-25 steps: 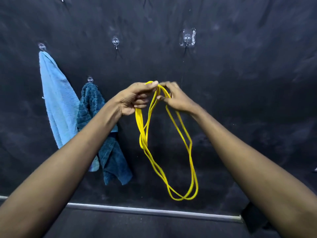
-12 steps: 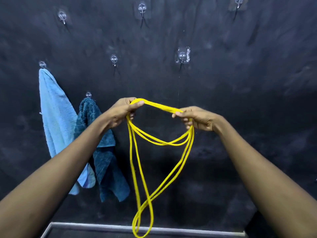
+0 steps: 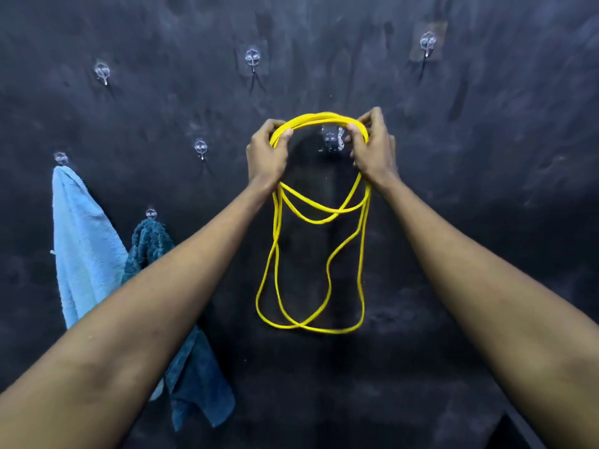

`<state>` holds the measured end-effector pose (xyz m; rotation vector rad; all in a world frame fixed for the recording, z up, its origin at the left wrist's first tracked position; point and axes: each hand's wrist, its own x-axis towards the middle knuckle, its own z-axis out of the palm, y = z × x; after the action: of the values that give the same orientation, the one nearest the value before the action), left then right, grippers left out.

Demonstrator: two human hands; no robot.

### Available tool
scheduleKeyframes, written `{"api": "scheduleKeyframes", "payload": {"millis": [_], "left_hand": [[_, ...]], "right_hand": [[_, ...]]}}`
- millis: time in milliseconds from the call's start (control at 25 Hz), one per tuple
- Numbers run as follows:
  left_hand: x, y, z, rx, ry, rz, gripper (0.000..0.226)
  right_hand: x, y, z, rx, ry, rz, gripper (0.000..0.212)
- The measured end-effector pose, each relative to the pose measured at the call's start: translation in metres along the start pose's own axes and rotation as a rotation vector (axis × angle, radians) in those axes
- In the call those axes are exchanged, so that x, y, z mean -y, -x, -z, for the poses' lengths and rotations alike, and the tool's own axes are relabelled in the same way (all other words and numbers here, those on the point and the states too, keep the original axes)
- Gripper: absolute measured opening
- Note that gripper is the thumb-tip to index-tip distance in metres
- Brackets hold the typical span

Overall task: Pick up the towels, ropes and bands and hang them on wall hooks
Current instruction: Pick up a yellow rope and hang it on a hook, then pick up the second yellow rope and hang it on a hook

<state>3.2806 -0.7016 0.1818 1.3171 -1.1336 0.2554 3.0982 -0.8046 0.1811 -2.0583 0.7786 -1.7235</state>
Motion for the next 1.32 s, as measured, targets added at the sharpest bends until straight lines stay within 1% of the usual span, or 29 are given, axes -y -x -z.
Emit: {"api": "scheduleKeyframes", "payload": {"millis": [80, 160, 240, 360, 440, 520, 560, 640, 760, 800, 840, 880, 920, 960, 1000, 1040, 1080, 1120, 1160, 1200, 1240, 1280, 1320], "left_hand": [[0.01, 0.005, -0.009, -0.021, -0.034, 0.013, 0.017], [0.028, 0.017, -0.016, 0.02, -0.105, 0.014, 0.015], [0.042, 0.033, -0.02, 0.074, -0.183, -0.034, 0.014], [0.05, 0.056, -0.026, 0.166, -0.3, -0.083, 0.019], [0.049, 0.066, -0.033, 0.23, -0.437, -0.112, 0.024], [0.042, 0.072, -0.04, 0.284, -0.568, -0.141, 0.028], [0.039, 0.071, -0.044, 0.314, -0.602, -0.116, 0.031], [0.038, 0.067, -0.046, 0.383, -0.602, -0.011, 0.036], [0.044, 0.067, -0.045, 0.479, -0.48, 0.159, 0.056], [0.043, 0.071, -0.044, 0.463, -0.442, 0.196, 0.062], [0.04, 0.076, -0.039, 0.409, -0.404, 0.217, 0.066], [0.038, 0.081, -0.033, 0.323, -0.377, 0.195, 0.068], [0.036, 0.09, -0.025, 0.219, -0.381, 0.1, 0.066], [0.035, 0.1, -0.018, 0.156, -0.403, -0.063, 0.06], [0.034, 0.113, -0.012, 0.181, -0.423, -0.274, 0.053], [0.036, 0.132, -0.011, 0.292, -0.422, -0.462, 0.046], [0.04, 0.151, -0.015, 0.461, -0.398, -0.583, 0.043], [0.046, 0.172, -0.025, 0.66, -0.367, -0.6, 0.043], [0.051, 0.196, -0.038, 0.853, -0.348, -0.506, 0.044], [0.054, 0.221, -0.049, 1.001, -0.342, -0.36, 0.045], [0.054, 0.244, -0.06, 1.105, -0.341, -0.226, 0.047], [0.053, 0.267, -0.073, 1.17, -0.32, -0.13, 0.049], [0.049, 0.287, -0.085, 1.199, -0.289, -0.065, 0.05]], "right_hand": [[-0.012, 0.005, -0.005, 0.044, 0.061, -0.006, 0.02], [-0.028, 0.017, -0.01, 0.079, 0.115, 0.028, 0.022], [-0.042, 0.031, -0.014, 0.081, 0.159, 0.084, 0.024], [-0.055, 0.044, -0.023, 0.024, 0.18, 0.107, 0.024], [-0.057, 0.048, -0.029, -0.025, 0.164, 0.091, 0.023], [-0.057, 0.056, -0.032, -0.038, 0.153, 0.085, 0.023], [-0.056, 0.06, -0.032, -0.036, 0.157, 0.081, 0.026], [-0.058, 0.066, -0.03, -0.011, 0.159, 0.062, 0.036], [-0.06, 0.075, -0.02, 0.065, 0.166, 0.009, 0.053], [-0.061, 0.08, -0.015, 0.09, 0.176, -0.006, 0.057], [-0.062, 0.085, -0.008, 0.101, 0.177, -0.021, 0.058], [-0.063, 0.091, 0.0, 0.099, 0.178, -0.035, 0.056], [-0.063, 0.101, 0.011, 0.093, 0.188, -0.051, 0.051], [-0.064, 0.113, 0.023, 0.087, 0.212, -0.069, 0.044], [-0.068, 0.126, 0.038, 0.088, 0.249, -0.096, 0.037], [-0.075, 0.142, 0.054, 0.102, 0.296, -0.132, 0.03], [-0.084, 0.16, 0.072, 0.122, 0.356, -0.175, 0.025], [-0.094, 0.179, 0.09, 0.163, 0.431, -0.226, 0.021], [-0.105, 0.201, 0.111, 0.237, 0.506, -0.29, 0.02], [-0.113, 0.224, 0.131, 0.333, 0.567, -0.363, 0.021], [-0.119, 0.246, 0.152, 0.429, 0.616, -0.447, 0.023], [-0.122, 0.271, 0.178, 0.507, 0.662, -0.539, 0.026], [-0.125, 0.295, 0.206, 0.56, 0.7, -0.624, 0.031]]}}
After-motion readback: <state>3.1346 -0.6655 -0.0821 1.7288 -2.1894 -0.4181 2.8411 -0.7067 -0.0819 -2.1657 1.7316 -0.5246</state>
